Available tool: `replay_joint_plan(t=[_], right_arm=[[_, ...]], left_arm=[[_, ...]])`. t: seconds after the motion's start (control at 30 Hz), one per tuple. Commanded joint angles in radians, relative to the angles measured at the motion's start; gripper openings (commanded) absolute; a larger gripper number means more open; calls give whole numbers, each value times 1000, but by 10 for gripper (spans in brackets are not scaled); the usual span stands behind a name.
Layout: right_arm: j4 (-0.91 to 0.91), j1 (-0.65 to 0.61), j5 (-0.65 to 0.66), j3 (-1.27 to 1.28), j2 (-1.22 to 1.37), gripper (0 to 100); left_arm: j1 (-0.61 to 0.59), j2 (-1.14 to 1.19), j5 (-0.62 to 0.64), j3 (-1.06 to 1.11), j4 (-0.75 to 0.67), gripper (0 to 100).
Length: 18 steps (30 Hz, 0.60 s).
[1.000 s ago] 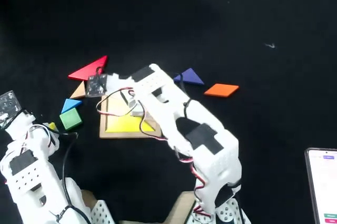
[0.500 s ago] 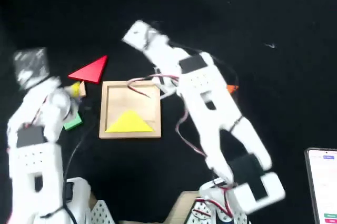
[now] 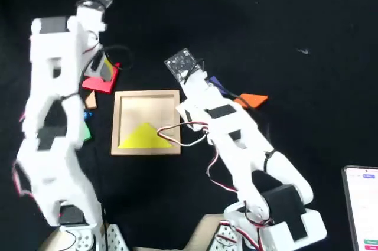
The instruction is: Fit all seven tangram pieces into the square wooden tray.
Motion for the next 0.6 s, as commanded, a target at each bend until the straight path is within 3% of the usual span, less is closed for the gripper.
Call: replay_joint_plan(t=[0.0, 0.3, 0.57], right_arm=[[-26, 5, -2, -5, -50, 11], [-26, -20, 0, 5, -48, 11], [-28, -44, 0, 13, -48, 11]], left_arm=[[5, 325, -276, -599, 161, 228], [1, 697, -292, -1075, 157, 228], [12, 767, -377, -1055, 164, 228]])
